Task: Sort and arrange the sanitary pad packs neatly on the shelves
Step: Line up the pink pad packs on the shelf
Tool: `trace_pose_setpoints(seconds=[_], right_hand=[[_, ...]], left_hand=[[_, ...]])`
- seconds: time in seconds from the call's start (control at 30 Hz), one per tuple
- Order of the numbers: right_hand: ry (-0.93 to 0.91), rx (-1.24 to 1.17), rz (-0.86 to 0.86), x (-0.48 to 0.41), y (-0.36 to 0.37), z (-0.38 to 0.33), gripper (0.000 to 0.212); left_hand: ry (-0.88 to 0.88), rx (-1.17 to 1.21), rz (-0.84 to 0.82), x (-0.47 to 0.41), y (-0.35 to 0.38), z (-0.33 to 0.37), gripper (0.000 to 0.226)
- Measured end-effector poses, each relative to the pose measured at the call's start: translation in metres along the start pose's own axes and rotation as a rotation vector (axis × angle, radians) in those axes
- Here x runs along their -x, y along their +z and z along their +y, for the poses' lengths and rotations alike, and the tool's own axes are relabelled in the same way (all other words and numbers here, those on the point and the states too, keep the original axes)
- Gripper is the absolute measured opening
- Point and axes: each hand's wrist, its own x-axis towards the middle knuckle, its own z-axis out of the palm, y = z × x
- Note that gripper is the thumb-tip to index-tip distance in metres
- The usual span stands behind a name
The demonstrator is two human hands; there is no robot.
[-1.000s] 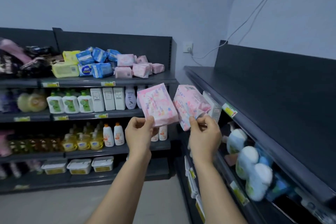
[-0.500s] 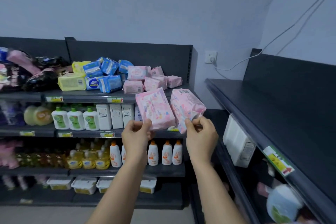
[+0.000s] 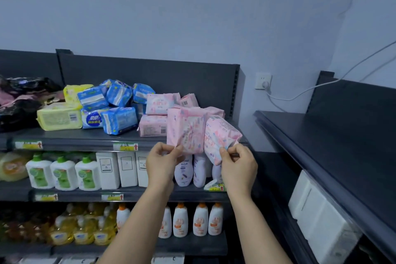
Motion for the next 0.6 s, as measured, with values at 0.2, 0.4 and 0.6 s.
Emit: trace_pose_setpoints(seconds=[0.2, 0.4, 0.6], right_hand=[[0.025, 0.026, -0.001, -0.051, 0.056, 0.016, 0.037], [0.037, 0.080, -0.006, -0.094, 0.091, 0.039, 0.030], [-0.066, 0.181, -0.015, -0.148, 0.108, 0.070, 0.030]], left_hand=[[-0.014, -0.048, -0.123, -0.081, 0.019, -0.003, 0.028], [0.162, -0.261, -0.073, -0.140, 0.043, -0.013, 0.030], [0.552, -0.622, 0.007, -0.195, 0.074, -0.018, 0.019]])
